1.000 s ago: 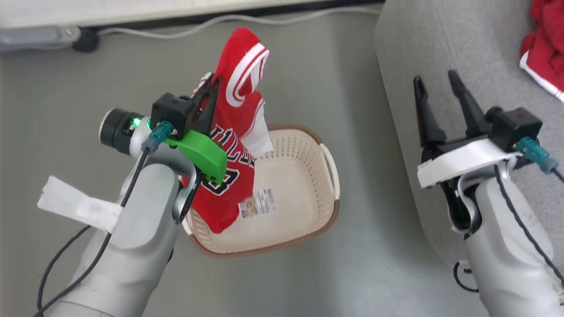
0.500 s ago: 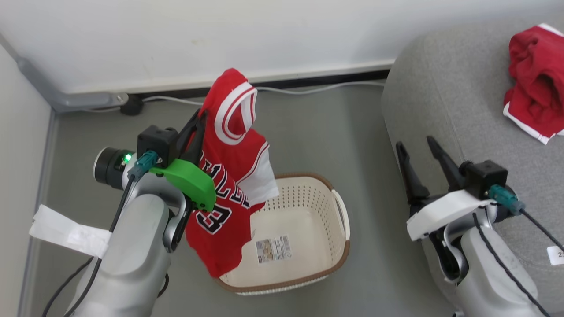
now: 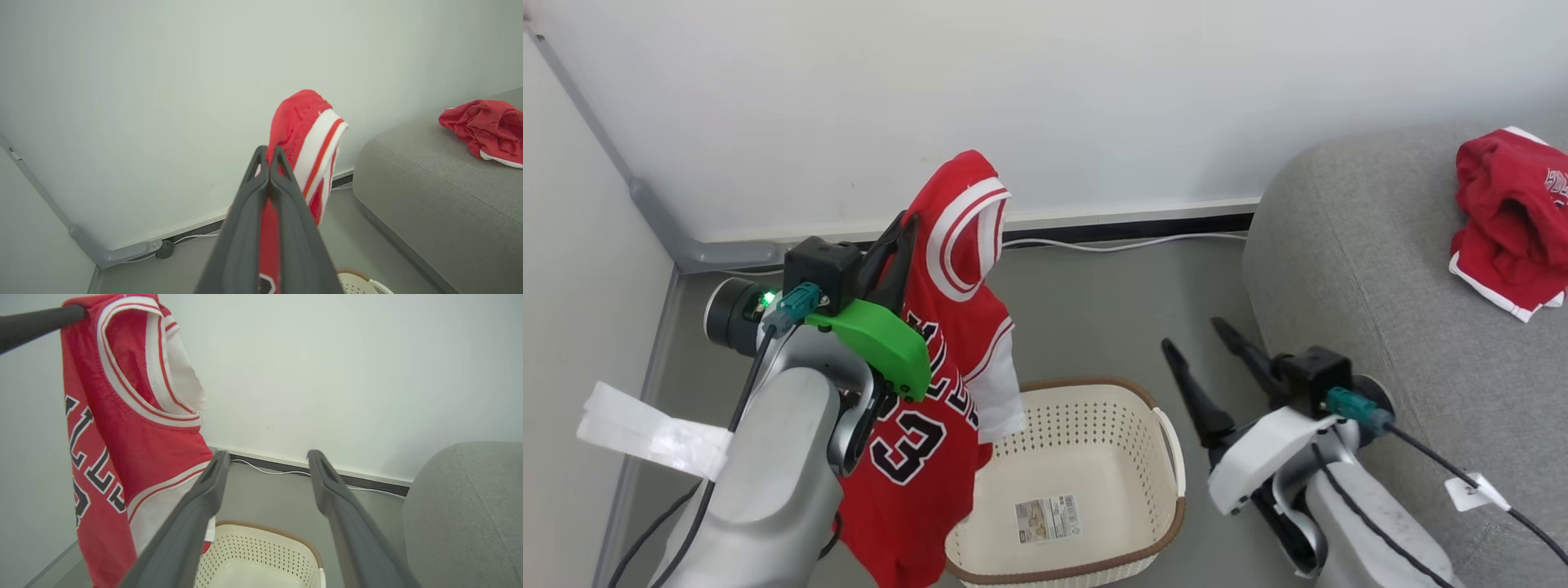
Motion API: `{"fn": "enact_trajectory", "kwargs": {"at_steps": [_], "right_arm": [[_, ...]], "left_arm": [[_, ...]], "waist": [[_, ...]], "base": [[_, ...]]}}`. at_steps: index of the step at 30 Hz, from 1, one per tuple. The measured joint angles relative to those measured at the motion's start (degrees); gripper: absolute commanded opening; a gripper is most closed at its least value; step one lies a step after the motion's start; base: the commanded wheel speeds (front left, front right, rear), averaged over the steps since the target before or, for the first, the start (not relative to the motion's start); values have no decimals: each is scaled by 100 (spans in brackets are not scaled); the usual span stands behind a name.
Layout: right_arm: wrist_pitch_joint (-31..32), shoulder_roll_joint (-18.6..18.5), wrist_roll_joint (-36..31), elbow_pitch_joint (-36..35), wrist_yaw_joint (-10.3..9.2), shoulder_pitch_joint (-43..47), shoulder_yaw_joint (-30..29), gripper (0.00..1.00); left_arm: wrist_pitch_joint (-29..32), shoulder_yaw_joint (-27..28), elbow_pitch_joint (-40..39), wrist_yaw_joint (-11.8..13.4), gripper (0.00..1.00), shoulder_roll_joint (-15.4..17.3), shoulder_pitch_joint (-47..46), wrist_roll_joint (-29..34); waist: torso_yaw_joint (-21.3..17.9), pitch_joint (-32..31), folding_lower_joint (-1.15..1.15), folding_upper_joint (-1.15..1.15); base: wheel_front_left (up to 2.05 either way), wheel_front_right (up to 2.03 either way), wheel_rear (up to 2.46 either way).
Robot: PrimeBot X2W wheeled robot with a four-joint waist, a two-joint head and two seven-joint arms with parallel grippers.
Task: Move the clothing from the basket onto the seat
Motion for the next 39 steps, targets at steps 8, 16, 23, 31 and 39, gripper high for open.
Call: {"fn": "enact_trajectory", "kwargs": {"at_steps": [8,16,23,31,39], "right_arm": [[123,15,192,59,1,-280,1107,100],[250,15,508,325,1,-561,1901,100],[330,7,826,692,1,-828,2425,100],[345,13,1192,956,7,-1133,3052,100],[344,14,1438,1293,7,-1497,3606,100]], "left_arm": [[267,-179,-318,-1,0,-57,-1,1],[494,-486,-659,-25,0,-174,-8,2],[678,-650,-933,-51,0,-236,-27,1],[837,-747,-1158,-32,0,-252,-47,1],[980,-891,-1434,-14,0,-264,-75,0]], "waist": [[65,-8,0,0],[237,37,0,0],[380,74,0,0],[481,120,0,0],[551,143,0,0]], "base": [[0,0,0],[0,0,0],[0,0,0],[0,0,0],[0,0,0]]}}
